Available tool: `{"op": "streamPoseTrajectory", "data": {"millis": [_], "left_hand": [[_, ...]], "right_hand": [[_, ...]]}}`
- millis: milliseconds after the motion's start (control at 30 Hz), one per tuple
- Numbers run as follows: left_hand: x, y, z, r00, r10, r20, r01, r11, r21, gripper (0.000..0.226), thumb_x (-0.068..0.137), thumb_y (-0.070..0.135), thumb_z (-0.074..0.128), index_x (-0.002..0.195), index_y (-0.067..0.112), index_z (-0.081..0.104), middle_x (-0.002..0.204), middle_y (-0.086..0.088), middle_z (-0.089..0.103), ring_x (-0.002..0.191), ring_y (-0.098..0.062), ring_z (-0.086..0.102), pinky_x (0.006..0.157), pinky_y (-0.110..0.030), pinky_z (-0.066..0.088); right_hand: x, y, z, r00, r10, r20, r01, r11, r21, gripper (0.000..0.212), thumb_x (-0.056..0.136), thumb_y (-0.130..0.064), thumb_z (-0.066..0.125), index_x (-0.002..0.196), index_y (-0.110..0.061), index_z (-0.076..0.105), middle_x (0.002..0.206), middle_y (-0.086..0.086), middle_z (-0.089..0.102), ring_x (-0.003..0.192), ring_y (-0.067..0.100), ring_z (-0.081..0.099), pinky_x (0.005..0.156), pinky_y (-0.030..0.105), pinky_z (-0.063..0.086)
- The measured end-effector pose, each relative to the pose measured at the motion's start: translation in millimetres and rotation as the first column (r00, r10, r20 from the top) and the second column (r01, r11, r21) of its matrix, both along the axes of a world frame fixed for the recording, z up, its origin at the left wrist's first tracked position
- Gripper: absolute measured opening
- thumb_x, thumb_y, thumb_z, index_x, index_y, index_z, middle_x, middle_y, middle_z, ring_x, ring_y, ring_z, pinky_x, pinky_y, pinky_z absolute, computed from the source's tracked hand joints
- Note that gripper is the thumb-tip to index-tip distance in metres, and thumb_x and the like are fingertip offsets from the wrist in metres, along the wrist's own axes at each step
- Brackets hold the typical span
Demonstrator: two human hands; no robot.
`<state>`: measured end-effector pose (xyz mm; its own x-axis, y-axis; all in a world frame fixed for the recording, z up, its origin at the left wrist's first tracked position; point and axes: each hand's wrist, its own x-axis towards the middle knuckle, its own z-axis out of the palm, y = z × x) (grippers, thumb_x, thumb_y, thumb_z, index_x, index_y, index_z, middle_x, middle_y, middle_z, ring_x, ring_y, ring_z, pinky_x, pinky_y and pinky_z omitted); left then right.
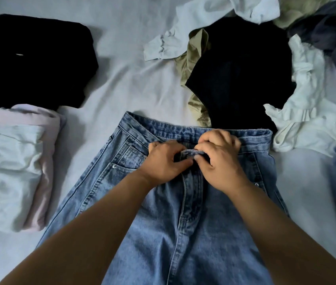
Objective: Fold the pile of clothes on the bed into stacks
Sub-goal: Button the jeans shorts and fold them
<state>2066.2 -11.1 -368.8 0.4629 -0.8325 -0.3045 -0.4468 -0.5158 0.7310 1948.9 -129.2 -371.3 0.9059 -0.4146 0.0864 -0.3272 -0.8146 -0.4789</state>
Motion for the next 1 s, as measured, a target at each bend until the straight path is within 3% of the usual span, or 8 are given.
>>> {"op": "streamPoseTrajectory", "data": {"millis": [133, 400, 567, 667, 733, 800, 867, 1000], "left_hand": [[-1, -1, -1, 0.993, 0.072, -0.096, -0.075, 0.997, -0.031, 0.014, 0.072, 0.040, 0.067, 0.072, 0.029, 0.060, 0.071, 0.014, 0.050, 0.068, -0.001, 0.047, 0.090, -0.042, 0.032], [0, 1, 6, 0.993, -0.011, -0.120, 0.011, 1.000, -0.004, 0.034, 0.071, 0.018, 0.079, 0.065, 0.030, 0.048, 0.075, 0.012, 0.049, 0.072, -0.005, 0.048, 0.079, -0.020, 0.025], [4, 3, 7, 0.928, 0.074, -0.365, -0.067, 0.997, 0.033, 0.029, 0.069, 0.020, 0.083, 0.069, 0.019, 0.053, 0.071, 0.002, 0.054, 0.068, -0.012, 0.052, 0.067, -0.028, 0.042], [4, 4, 5, 0.871, 0.078, -0.485, -0.088, 0.996, 0.000, 0.036, 0.068, 0.049, 0.074, 0.076, 0.016, 0.062, 0.073, -0.002, 0.056, 0.068, -0.012, 0.053, 0.064, -0.029, 0.042], [6, 5, 2, 0.944, 0.007, -0.330, -0.021, 0.999, -0.039, 0.043, 0.072, 0.064, 0.057, 0.075, 0.022, 0.065, 0.076, 0.005, 0.057, 0.072, -0.009, 0.055, 0.073, -0.030, 0.043], [10, 11, -1, 0.996, -0.053, 0.065, 0.056, 0.997, -0.047, 0.053, 0.083, 0.067, 0.039, 0.082, 0.023, 0.069, 0.088, 0.009, 0.060, 0.088, -0.012, 0.056, 0.090, -0.042, 0.037], [23, 17, 3, 0.875, -0.017, 0.484, 0.026, 1.000, -0.012, 0.052, 0.089, 0.058, 0.031, 0.094, 0.024, 0.071, 0.102, 0.008, 0.063, 0.105, -0.020, 0.051, 0.097, -0.045, 0.022], [64, 30, 11, 0.764, -0.052, 0.643, -0.132, 0.963, 0.235, 0.038, 0.087, 0.041, 0.049, 0.120, 0.028, 0.060, 0.138, -0.002, 0.046, 0.138, -0.027, 0.022, 0.109, -0.057, -0.003]], "right_hand": [[3, -3, -4, 0.999, -0.007, -0.035, 0.009, 0.999, 0.047, 0.018, 0.071, -0.024, 0.063, 0.080, -0.011, 0.069, 0.094, 0.001, 0.061, 0.100, 0.015, 0.038, 0.077, 0.023, 0.011], [8, -17, 9, 0.971, 0.035, -0.237, 0.042, 0.949, 0.312, 0.018, 0.085, -0.033, 0.066, 0.085, -0.016, 0.072, 0.101, -0.015, 0.051, 0.117, 0.011, 0.033, 0.086, 0.021, 0.010], [15, -15, 2, 0.989, -0.068, -0.127, 0.082, 0.991, 0.108, 0.049, 0.078, -0.058, 0.058, 0.074, -0.010, 0.069, 0.100, -0.004, 0.059, 0.106, 0.022, 0.046, 0.083, 0.028, 0.014], [10, -14, -3, 0.991, -0.133, -0.011, 0.133, 0.990, -0.055, 0.054, 0.074, -0.062, 0.049, 0.064, -0.011, 0.064, 0.086, 0.001, 0.060, 0.089, 0.029, 0.056, 0.074, 0.028, 0.015], [4, -15, -3, 0.991, -0.128, -0.024, 0.123, 0.982, -0.145, 0.047, 0.075, -0.059, 0.049, 0.068, -0.014, 0.062, 0.090, 0.001, 0.060, 0.094, 0.027, 0.052, 0.077, 0.032, 0.019], [-8, -14, 1, 0.988, -0.150, -0.045, 0.137, 0.969, -0.207, 0.041, 0.076, -0.054, 0.050, 0.085, -0.016, 0.064, 0.105, 0.005, 0.060, 0.106, 0.025, 0.043, 0.085, 0.037, 0.022], [-23, -14, 4, 0.976, -0.205, -0.070, 0.178, 0.944, -0.279, 0.042, 0.078, -0.046, 0.055, 0.107, -0.017, 0.063, 0.123, 0.009, 0.056, 0.120, 0.027, 0.037, 0.094, 0.041, 0.022], [-50, -21, 3, 0.917, -0.392, -0.071, 0.343, 0.868, -0.360, 0.044, 0.085, -0.029, 0.052, 0.128, -0.020, 0.056, 0.138, 0.005, 0.050, 0.130, 0.029, 0.031, 0.102, 0.045, 0.015]]}}
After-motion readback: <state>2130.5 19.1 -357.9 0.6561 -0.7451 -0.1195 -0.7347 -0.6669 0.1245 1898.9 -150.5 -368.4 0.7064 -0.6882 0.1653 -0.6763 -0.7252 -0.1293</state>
